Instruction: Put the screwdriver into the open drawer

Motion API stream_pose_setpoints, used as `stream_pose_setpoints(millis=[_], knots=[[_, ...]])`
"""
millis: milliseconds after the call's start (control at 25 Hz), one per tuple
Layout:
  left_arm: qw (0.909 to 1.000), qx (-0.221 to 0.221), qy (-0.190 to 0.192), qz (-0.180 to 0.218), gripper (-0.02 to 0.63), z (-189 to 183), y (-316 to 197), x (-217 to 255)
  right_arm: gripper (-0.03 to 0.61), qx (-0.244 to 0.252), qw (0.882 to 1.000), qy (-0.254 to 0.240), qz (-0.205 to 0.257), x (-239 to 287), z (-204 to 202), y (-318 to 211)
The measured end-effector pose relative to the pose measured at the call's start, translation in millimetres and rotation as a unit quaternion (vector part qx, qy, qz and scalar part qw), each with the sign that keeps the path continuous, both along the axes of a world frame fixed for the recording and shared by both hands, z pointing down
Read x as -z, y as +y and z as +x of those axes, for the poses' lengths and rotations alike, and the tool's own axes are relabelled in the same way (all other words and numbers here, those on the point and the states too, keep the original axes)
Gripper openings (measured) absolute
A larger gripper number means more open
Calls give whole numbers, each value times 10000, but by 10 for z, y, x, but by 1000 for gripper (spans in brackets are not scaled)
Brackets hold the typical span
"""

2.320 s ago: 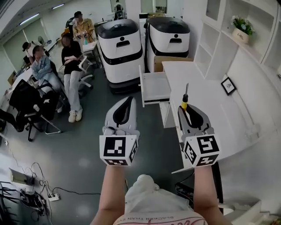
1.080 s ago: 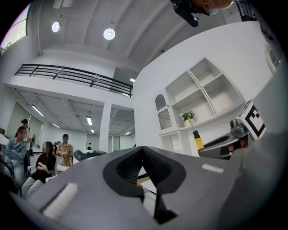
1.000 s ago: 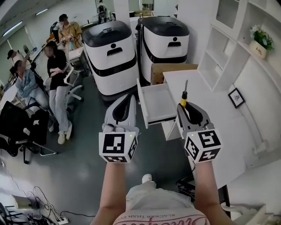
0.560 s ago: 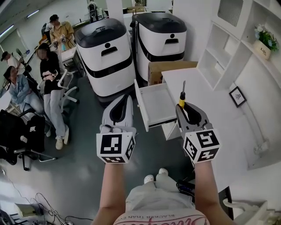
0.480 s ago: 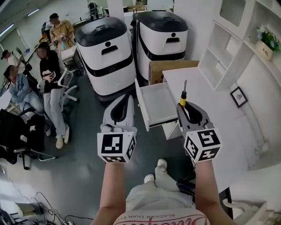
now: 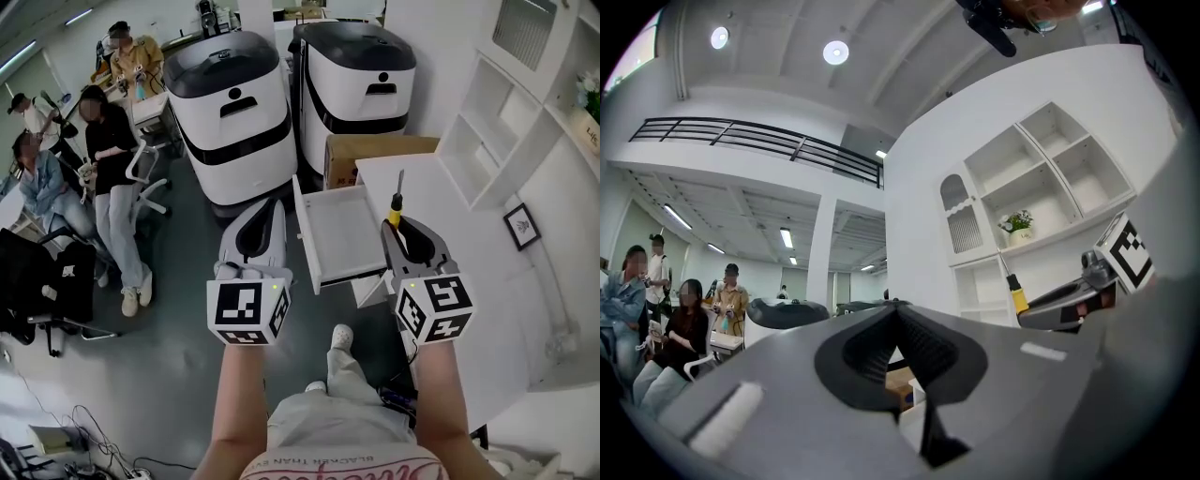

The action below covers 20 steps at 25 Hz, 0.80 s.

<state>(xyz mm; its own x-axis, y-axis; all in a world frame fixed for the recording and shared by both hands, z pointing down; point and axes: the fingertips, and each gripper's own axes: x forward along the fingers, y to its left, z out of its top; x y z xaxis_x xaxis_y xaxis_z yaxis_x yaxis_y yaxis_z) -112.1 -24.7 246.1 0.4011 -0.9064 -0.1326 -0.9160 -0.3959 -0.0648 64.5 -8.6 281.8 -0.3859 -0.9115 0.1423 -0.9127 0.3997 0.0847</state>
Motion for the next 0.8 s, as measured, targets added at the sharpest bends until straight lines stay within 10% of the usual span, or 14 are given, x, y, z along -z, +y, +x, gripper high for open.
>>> stream_pose_setpoints(millis=[800], knots=[[9984,497,-144,-236,9,336,-1565,-88,77,476,9983,-267,-187,-55,377,-1743]])
